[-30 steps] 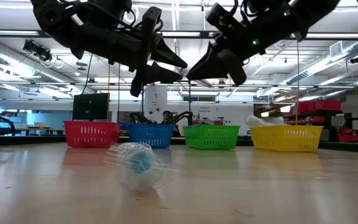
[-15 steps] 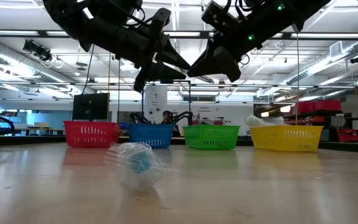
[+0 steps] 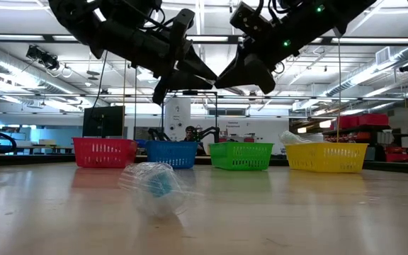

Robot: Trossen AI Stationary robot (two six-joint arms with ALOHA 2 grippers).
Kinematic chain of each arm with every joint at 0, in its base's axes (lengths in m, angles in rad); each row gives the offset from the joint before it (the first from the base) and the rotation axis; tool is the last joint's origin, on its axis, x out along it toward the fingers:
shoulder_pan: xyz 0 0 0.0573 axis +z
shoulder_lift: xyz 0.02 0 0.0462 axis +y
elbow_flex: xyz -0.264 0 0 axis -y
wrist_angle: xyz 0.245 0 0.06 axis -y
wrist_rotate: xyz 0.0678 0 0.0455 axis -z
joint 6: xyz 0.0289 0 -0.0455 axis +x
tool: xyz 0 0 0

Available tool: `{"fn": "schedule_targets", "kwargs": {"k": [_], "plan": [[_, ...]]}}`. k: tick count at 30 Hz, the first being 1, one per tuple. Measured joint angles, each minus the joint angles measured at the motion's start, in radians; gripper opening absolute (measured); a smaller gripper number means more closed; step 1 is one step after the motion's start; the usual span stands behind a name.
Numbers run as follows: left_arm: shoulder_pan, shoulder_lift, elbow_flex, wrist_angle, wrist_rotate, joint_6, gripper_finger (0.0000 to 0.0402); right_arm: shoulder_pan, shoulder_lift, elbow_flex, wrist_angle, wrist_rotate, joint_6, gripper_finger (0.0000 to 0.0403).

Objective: Pick & Place Travel size toiletries
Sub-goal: Put the nail cutter into the blue bin

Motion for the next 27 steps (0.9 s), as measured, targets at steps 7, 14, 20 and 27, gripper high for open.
{"fn": "schedule_targets", "kwargs": {"k": [7,14,20,27], "plan": [[0.001,0.000,0.000,0.003,-0.014,0.000,0.0149,0.001,0.000,0.000,-0.024,-0.008,0.024,0.0069],[0.001,0.000,0.000,0.003,-0.016,0.001,0.0174,0.001,0.000,0.000,-0.019,-0.028,0.023,0.0069],[0.001,0.000,0.000,0.006,-0.012,0.004,0.0132,0.000,0.000,0.000,-0.007,-0.023,0.026,0.0069],[0.000,0.000,0.000,0.004,-0.008,0.006,0.0069,0.000,0.000,-0.001,-0.007,-0.040,0.026,0.0070]]}}
